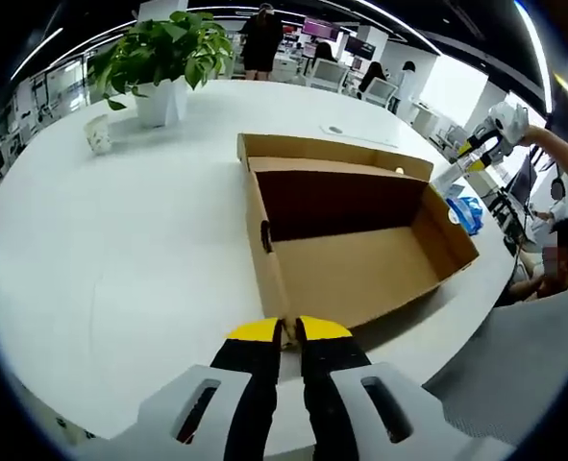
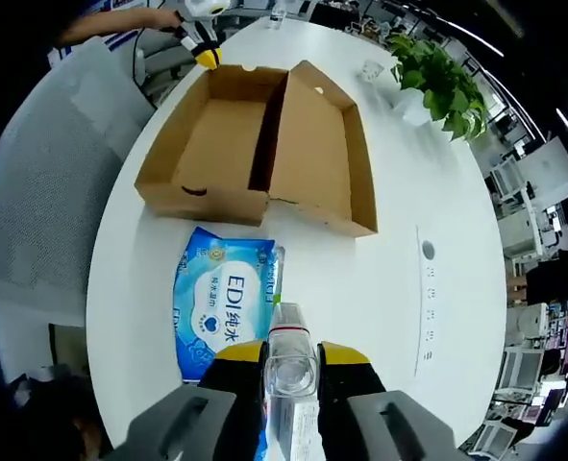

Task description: Operate the shoe box by opening the lid, removing the specified soft item, and placing it in the target area until the item is outside and the box remains undamaged.

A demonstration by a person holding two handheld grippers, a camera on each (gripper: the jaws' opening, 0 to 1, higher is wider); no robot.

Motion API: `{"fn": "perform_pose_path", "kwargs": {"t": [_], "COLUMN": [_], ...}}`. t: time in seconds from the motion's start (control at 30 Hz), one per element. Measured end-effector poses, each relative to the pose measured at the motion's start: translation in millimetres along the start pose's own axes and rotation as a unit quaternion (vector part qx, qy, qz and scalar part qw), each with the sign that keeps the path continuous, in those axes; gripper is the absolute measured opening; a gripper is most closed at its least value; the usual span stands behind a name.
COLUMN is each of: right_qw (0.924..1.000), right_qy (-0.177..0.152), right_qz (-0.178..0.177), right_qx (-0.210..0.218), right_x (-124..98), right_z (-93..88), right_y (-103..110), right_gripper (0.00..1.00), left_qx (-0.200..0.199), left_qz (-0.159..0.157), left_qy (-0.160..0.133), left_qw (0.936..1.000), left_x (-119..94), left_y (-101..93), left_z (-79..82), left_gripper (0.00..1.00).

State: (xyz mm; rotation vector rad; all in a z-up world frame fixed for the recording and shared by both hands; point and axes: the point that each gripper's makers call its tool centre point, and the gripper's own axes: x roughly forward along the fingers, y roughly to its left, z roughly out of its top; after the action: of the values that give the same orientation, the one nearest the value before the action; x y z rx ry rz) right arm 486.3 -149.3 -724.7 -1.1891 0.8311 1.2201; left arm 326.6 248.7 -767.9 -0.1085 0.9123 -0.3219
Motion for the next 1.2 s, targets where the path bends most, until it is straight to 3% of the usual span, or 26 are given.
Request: {"fn": "perform_pose_path", "kwargs": {"t": [0.3,0.53,1.2], "right_qw": [0.9992,0.9986,0.9962], "right_qy": [0.032,0.038,0.059], "right_qz": [0.021,0.029,0.051], "right_qx": [0.014,0.024,0.041], "right_x": [24.6,37.0,50.4], "right_z": [-8.1,-6.3,-9.0], "right_y": [-13.4,-19.0,-18.9], "right_gripper": [0.16,0.16,0.16], "left_qx": [-0.020,-0.024,-0.031], "left_qz": [0.012,0.014,0.014], "left_qy": [-0.001,-0.001,0.000], "left_qw": [0.9997,0.9996,0.9994], "left_x": [-0.1,0.0,0.5], "left_y": [0.5,0.5,2.1], "left_z": [-0.3,-0.6,-1.0], "left_gripper": [0.04,0.04,0.04]}}
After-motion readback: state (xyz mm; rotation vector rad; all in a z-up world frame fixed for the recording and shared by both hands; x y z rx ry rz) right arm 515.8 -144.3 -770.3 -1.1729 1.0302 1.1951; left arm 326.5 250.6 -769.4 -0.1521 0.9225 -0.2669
